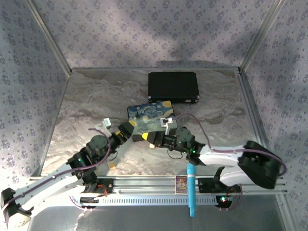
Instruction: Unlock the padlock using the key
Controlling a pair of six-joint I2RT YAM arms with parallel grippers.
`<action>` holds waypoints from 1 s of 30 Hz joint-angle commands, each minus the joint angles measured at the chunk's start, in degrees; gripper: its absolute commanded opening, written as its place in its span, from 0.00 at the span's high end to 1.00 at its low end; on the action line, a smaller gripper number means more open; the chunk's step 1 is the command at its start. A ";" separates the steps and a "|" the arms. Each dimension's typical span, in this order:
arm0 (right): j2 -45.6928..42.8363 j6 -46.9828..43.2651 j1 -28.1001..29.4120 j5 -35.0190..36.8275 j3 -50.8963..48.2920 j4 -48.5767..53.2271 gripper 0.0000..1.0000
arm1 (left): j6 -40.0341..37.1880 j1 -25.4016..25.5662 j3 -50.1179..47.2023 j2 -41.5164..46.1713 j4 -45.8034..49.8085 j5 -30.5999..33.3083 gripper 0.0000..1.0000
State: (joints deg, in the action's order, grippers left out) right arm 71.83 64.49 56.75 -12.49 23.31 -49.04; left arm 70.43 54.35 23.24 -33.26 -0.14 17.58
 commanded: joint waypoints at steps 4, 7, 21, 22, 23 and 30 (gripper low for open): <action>-14.90 -7.10 -4.83 2.00 -4.09 25.73 1.00 | -12.42 0.35 9.41 -17.65 9.84 -9.88 0.10; -19.99 -8.54 -9.55 -1.20 -4.42 34.78 1.00 | -18.96 2.61 13.98 -26.40 10.31 -13.07 0.16; -28.24 -11.07 -16.08 -4.21 -8.97 45.80 1.00 | -30.46 2.75 11.08 -45.66 -11.43 -18.67 0.30; -28.37 -11.05 -16.11 -4.21 -9.03 45.80 1.00 | -30.29 2.53 10.74 -45.94 -11.91 -17.23 0.29; -28.49 -10.97 -16.09 -4.19 -9.14 45.82 1.00 | -30.50 2.31 10.37 -46.10 -12.23 -15.62 0.28; -28.94 -10.79 -16.16 -3.60 -9.69 45.77 1.00 | -30.85 2.77 10.23 -49.42 -14.56 -15.70 0.28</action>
State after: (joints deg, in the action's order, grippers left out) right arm 43.46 54.37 40.84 -15.90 14.02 -4.14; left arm 40.95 56.64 33.41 -81.03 -10.76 2.15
